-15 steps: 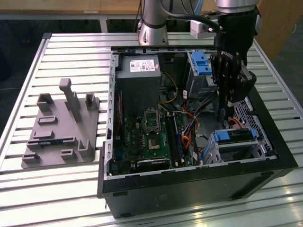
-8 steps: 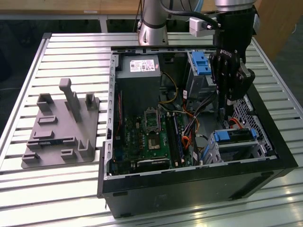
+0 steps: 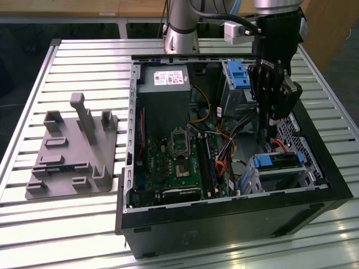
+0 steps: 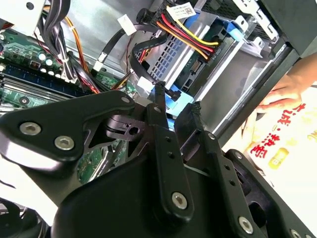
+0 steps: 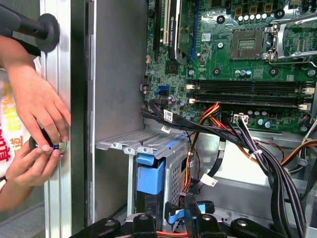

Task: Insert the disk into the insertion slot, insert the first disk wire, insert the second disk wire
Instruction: 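Insert the second disk wire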

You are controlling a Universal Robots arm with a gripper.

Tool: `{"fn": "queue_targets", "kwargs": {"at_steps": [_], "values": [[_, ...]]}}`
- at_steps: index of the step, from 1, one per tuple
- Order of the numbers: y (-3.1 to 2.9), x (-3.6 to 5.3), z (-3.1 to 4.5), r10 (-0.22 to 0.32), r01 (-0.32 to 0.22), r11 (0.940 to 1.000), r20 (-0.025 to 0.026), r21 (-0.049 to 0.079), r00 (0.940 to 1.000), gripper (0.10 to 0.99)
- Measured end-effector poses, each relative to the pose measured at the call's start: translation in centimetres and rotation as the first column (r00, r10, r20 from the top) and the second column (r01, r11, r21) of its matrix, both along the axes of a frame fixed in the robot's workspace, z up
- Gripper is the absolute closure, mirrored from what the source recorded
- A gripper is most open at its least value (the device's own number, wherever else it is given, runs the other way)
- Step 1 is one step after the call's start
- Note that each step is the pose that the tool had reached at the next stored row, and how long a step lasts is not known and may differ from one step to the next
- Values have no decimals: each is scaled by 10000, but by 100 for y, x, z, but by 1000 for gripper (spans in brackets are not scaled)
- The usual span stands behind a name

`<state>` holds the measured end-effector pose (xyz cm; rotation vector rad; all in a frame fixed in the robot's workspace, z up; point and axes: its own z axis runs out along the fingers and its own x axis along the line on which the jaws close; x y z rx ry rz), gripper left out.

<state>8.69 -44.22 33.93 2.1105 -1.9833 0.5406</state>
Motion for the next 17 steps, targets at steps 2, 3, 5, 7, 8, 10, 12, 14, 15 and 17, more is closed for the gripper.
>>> {"fn": "queue_targets", "kwargs": {"at_steps": [2, 3, 5, 7, 8, 10, 12, 14, 15, 17], "values": [[0, 0, -3, 0, 0, 10000, 8, 0, 10000, 729], [0, 0, -4, 0, 0, 10000, 12, -1, 10000, 729], [0, 0, -6, 0, 0, 10000, 17, 0, 10000, 729], [0, 0, -8, 0, 0, 10000, 20, 0, 10000, 745], [0, 0, -9, 0, 0, 10000, 21, 0, 10000, 745], [0, 0, -11, 0, 0, 10000, 25, 0, 10000, 820], [0, 0, -15, 0, 0, 10000, 27, 0, 10000, 820], [0, 0, -18, -1, 1, 10000, 28, -1, 10000, 820], [0, 0, -20, -1, 1, 10000, 29, 0, 10000, 820], [0, 0, -23, -2, 2, 10000, 30, 0, 10000, 820]]}}
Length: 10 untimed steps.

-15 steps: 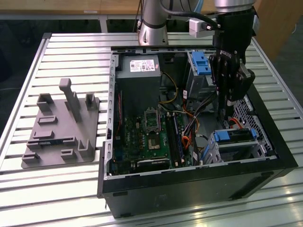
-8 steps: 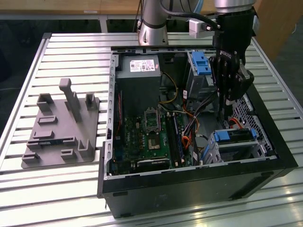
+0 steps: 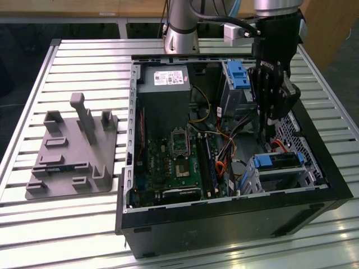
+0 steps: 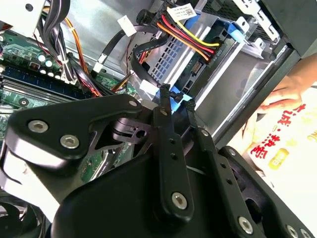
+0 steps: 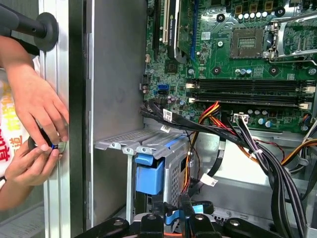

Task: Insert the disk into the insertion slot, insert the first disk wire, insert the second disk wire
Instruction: 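Insert the second disk wire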

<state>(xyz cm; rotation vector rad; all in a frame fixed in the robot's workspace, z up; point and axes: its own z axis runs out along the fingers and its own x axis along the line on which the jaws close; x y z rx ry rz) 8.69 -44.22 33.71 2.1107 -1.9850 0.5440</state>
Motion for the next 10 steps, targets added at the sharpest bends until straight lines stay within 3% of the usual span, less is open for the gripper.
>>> {"fn": "queue_targets", "kwargs": {"at_steps": [2, 3, 5, 10], "values": [[0, 1, -3, 0, 0, 10000, 0, 0, 10000, 831], [0, 2, -5, 0, 0, 10000, 0, 0, 10000, 898], [0, 5, -7, -3, 3, 10000, 0, 0, 10000, 941], [0, 8, -9, -7, 7, 10000, 0, -2, 10000, 941]]}}
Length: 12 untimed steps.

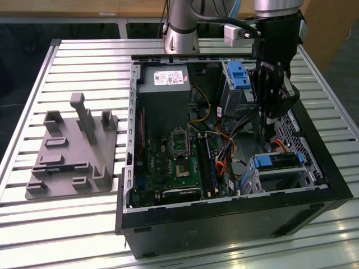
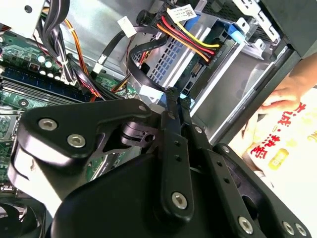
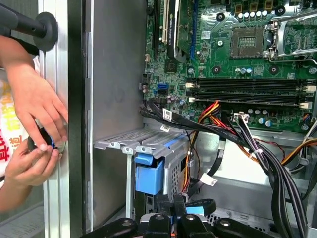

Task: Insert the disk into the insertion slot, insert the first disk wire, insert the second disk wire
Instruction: 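Insert the second disk wire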

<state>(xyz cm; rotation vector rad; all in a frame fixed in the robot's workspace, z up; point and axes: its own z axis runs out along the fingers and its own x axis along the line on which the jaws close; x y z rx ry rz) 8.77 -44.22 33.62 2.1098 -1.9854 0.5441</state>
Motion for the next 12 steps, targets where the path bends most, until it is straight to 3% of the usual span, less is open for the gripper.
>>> {"fn": "queue_targets", "kwargs": {"at_steps": [3, 4, 6, 10, 12], "values": [[3, 14, -2, 3, -3, 10000, -5, -10, 10000, 941], [3, 32, -1, 3, -3, 10000, -55, -41, 10000, 941], [3, 82, -1, 0, -2, 10000, -229, -78, 9997, 941], [3, 198, -1, 2, -7, 10000, -684, -79, 9977, 941], [3, 260, -1, 0, -7, 10000, -850, -80, 9964, 941]]}}
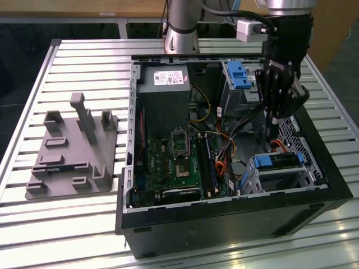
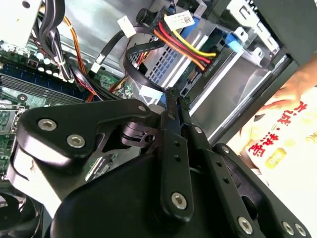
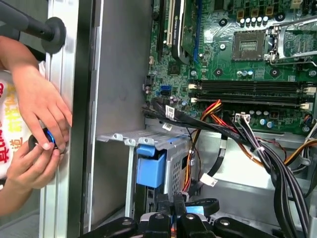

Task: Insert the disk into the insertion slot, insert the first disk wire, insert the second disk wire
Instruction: 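Insert the second disk wire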

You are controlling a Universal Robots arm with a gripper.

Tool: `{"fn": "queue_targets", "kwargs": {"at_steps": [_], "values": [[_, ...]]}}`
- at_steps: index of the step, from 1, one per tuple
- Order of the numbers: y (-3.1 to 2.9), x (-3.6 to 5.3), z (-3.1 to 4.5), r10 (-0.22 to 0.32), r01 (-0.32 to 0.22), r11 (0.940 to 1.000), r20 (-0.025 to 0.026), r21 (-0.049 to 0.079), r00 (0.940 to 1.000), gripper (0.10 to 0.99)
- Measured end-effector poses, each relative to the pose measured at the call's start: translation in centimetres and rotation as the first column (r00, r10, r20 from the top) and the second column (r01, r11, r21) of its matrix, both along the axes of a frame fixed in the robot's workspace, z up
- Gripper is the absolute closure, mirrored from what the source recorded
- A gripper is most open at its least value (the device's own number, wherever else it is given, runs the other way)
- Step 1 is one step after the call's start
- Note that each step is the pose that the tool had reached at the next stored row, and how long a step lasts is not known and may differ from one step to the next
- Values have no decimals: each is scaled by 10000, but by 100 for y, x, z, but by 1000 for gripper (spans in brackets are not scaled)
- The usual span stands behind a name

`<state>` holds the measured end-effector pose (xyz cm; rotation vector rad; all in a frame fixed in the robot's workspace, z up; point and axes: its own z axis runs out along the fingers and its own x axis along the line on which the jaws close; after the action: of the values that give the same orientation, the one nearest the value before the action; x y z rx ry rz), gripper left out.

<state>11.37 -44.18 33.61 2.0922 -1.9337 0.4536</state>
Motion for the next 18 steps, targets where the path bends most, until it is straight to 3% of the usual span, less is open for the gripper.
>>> {"fn": "queue_targets", "kwargs": {"at_steps": [4, 6, 11, 18], "values": [[0, 141, 0, 1, -1, 10000, -304, 1, 9995, 941], [0, 208, 0, 1, -1, 10000, -431, 1, 9991, 941], [-9, 219, -2, -166, 174, 9997, -452, 161, 9988, 941], [-9, 219, -3, -973, 986, 9948, -457, 271, 9942, 941]]}}
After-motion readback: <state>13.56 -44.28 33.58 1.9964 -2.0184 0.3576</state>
